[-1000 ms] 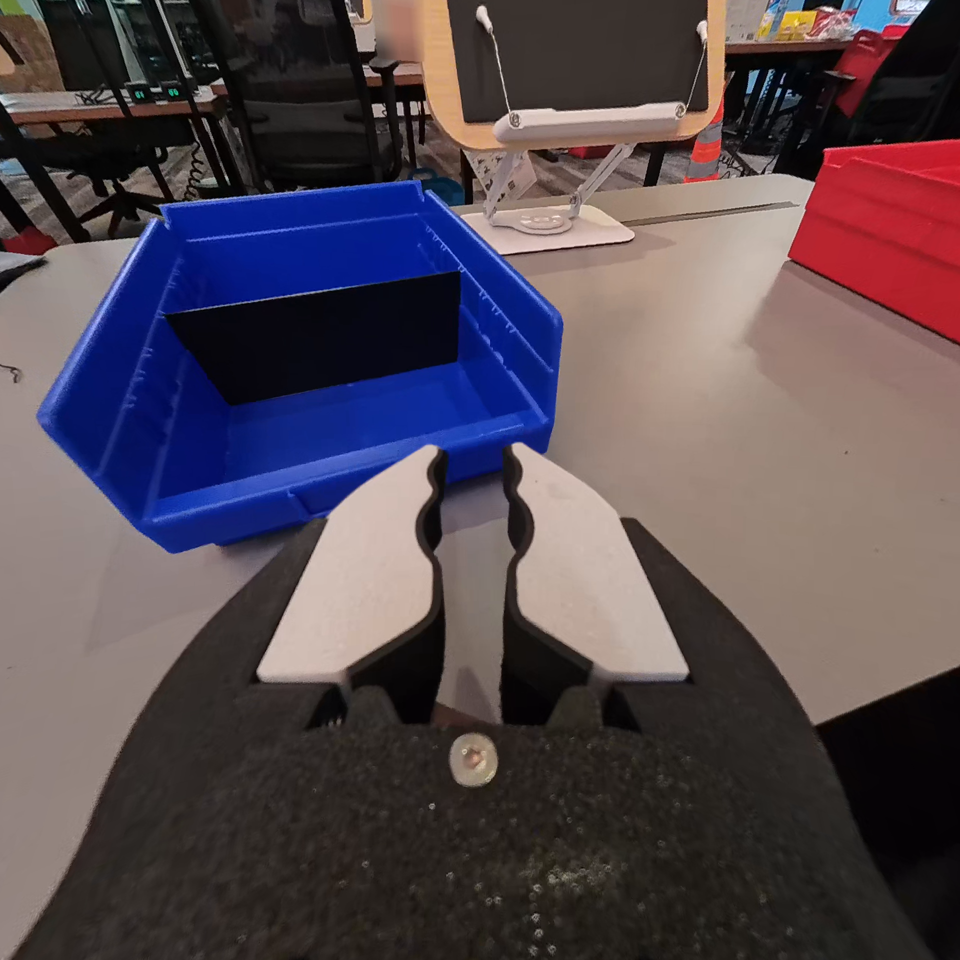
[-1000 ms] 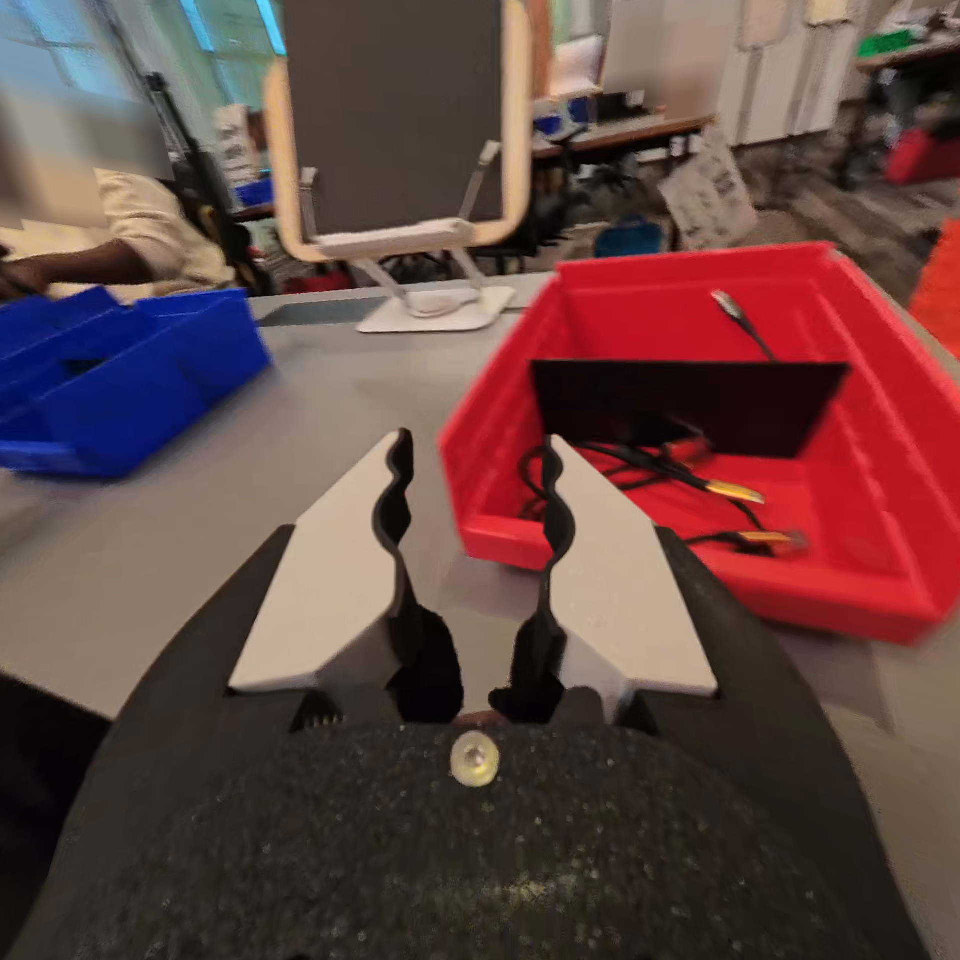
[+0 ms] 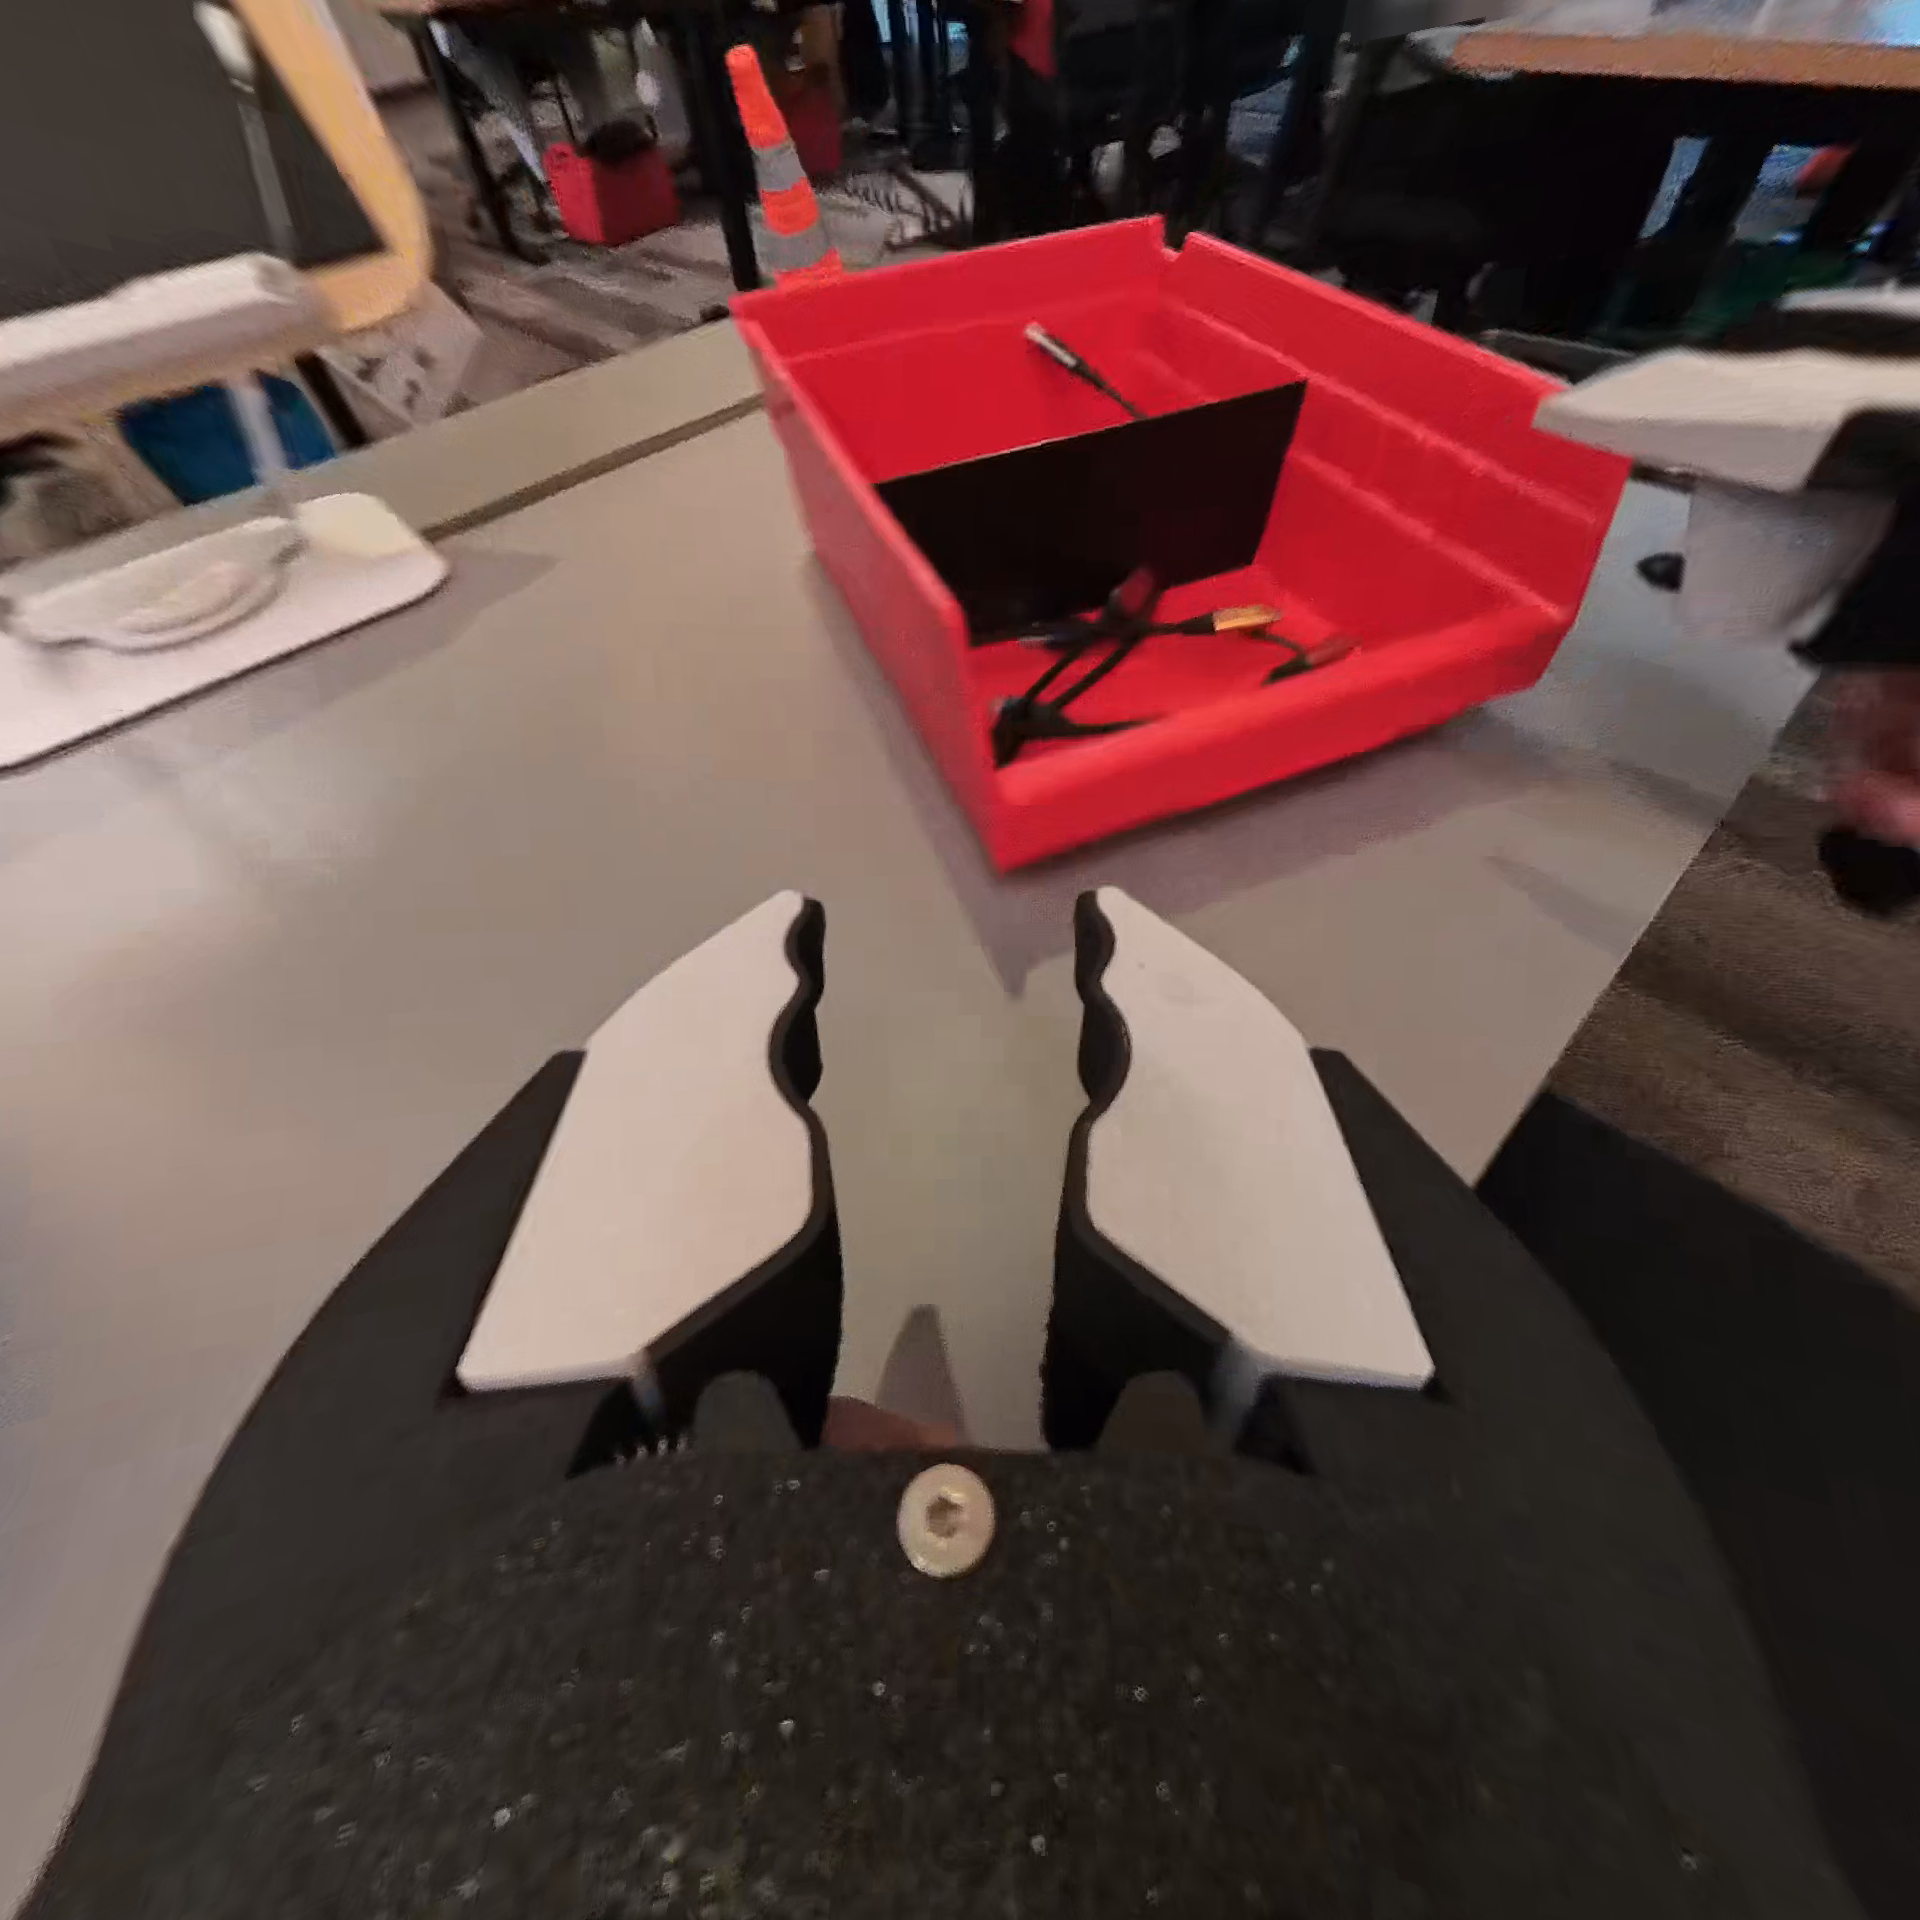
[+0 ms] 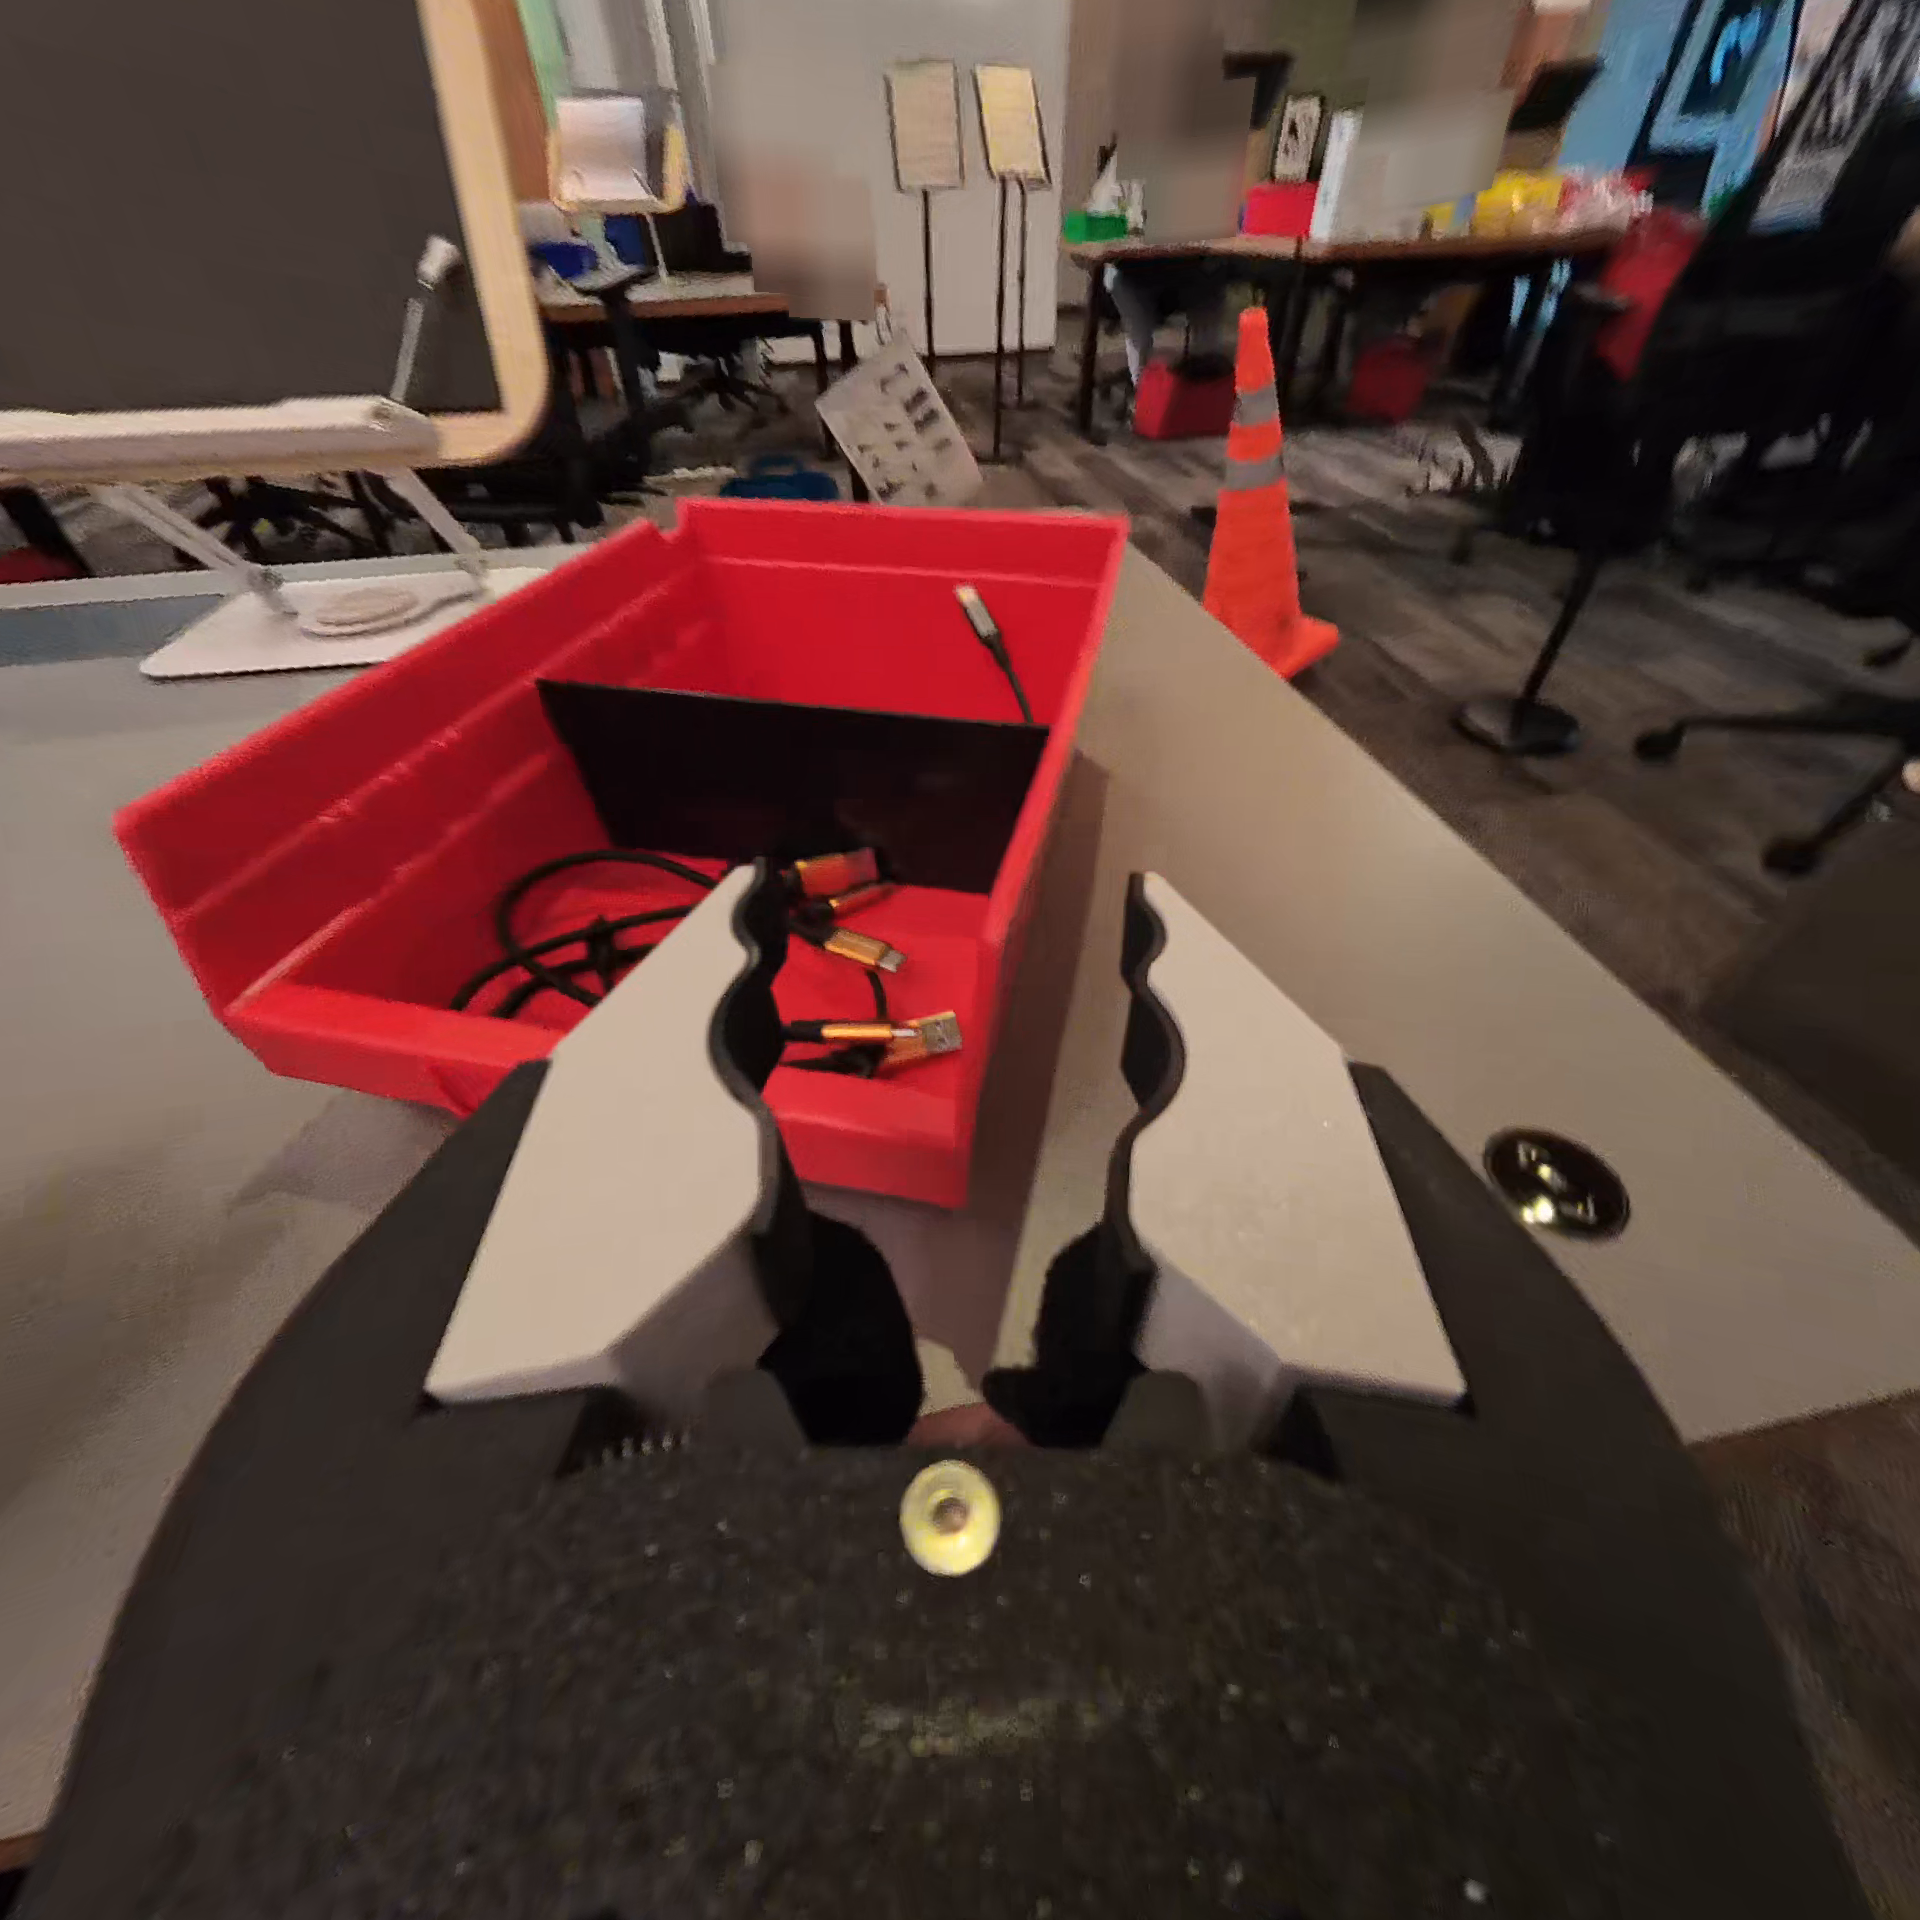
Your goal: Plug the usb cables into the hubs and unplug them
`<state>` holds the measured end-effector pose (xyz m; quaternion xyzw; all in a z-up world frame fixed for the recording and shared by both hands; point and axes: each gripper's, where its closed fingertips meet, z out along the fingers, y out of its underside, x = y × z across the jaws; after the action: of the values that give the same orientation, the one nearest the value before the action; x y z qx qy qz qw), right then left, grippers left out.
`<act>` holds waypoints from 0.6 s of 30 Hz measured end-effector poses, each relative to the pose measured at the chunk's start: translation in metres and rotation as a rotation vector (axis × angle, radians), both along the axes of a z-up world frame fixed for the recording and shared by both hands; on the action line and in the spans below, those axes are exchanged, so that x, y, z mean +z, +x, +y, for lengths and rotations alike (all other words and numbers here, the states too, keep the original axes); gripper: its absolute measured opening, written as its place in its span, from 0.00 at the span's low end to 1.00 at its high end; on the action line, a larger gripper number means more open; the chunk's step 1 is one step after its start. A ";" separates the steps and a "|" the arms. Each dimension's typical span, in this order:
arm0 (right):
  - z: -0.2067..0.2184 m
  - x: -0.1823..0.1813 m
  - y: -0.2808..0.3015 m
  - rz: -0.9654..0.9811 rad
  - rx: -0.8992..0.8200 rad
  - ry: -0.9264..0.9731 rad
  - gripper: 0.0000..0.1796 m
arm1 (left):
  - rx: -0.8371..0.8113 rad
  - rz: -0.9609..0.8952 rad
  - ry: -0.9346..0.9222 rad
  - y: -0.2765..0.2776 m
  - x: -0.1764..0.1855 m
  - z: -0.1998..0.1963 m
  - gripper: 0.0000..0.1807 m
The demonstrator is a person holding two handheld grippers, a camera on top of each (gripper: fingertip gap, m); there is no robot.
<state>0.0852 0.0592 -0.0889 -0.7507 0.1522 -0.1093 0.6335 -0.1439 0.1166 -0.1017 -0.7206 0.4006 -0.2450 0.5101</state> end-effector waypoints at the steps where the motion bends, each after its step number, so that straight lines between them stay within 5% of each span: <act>1: 0.000 -0.007 0.005 0.030 -0.018 -0.019 0.35 | 0.007 0.010 -0.029 0.019 -0.005 0.009 0.27; 4: 0.011 -0.029 0.012 0.088 -0.034 -0.096 0.33 | 0.079 0.050 -0.076 0.058 -0.022 0.043 0.29; 8: 0.028 -0.045 0.016 0.103 -0.049 -0.174 0.08 | 0.093 0.028 -0.198 0.091 -0.041 0.063 0.18; 11: 0.030 -0.049 0.017 0.111 -0.083 -0.195 0.05 | 0.164 0.021 -0.186 0.089 -0.040 0.073 0.04; 18: 0.040 -0.033 -0.022 0.083 -0.031 -0.155 0.02 | 0.250 0.005 -0.081 0.041 -0.021 0.072 0.02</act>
<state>0.0636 0.0994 -0.1216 -0.7989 0.1808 -0.0994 0.5650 -0.1027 0.1890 -0.1231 -0.7855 0.2988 -0.1937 0.5061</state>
